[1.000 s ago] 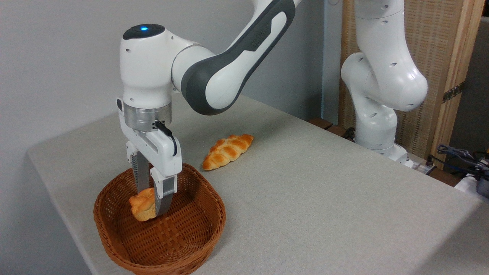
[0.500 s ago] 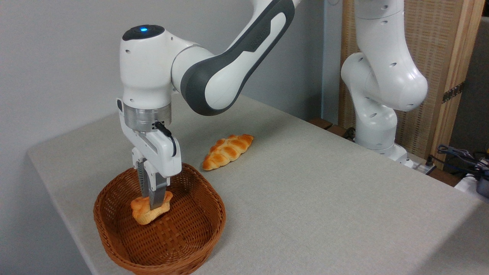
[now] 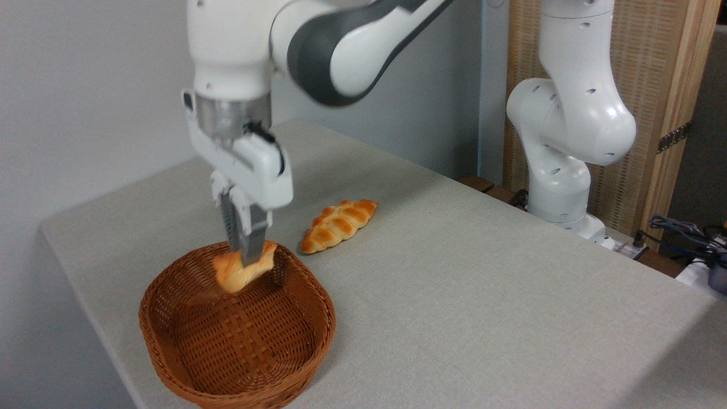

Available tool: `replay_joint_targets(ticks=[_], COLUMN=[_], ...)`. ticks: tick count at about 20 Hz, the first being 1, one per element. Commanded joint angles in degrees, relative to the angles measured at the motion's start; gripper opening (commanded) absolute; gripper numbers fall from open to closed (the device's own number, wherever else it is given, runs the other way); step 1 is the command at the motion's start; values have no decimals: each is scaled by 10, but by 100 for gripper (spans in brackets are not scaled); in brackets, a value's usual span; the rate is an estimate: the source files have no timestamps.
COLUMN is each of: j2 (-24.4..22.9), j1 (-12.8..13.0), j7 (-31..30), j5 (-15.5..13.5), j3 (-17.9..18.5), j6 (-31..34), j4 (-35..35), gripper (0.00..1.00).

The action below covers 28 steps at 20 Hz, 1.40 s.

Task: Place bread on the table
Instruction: 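Lift the orange bun out of the basket and carry it past the loaf, then lower the orange bun onto the table beside the braided loaf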

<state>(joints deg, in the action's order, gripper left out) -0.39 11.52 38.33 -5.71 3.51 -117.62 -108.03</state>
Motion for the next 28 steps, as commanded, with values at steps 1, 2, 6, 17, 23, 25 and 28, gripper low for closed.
replay_joint_targets(ticks=[1, 2, 6, 17, 23, 25, 28], j2=[-62, -80, -154, -155, -154, -154, -154], j1=[2, 2, 3, 3, 3, 3, 3], j7=[70, 96, 162, 234, 235, 235, 235], j5=[-12, -11, 8, 51, 81, 81, 81], j3=[15, 18, 31, 53, 53, 53, 54], j6=[90, 108, 109, 117, 127, 127, 129], j4=[-22, -43, -142, -206, -211, -211, -211], gripper=[11, 13, 22, 100, 100, 100, 100])
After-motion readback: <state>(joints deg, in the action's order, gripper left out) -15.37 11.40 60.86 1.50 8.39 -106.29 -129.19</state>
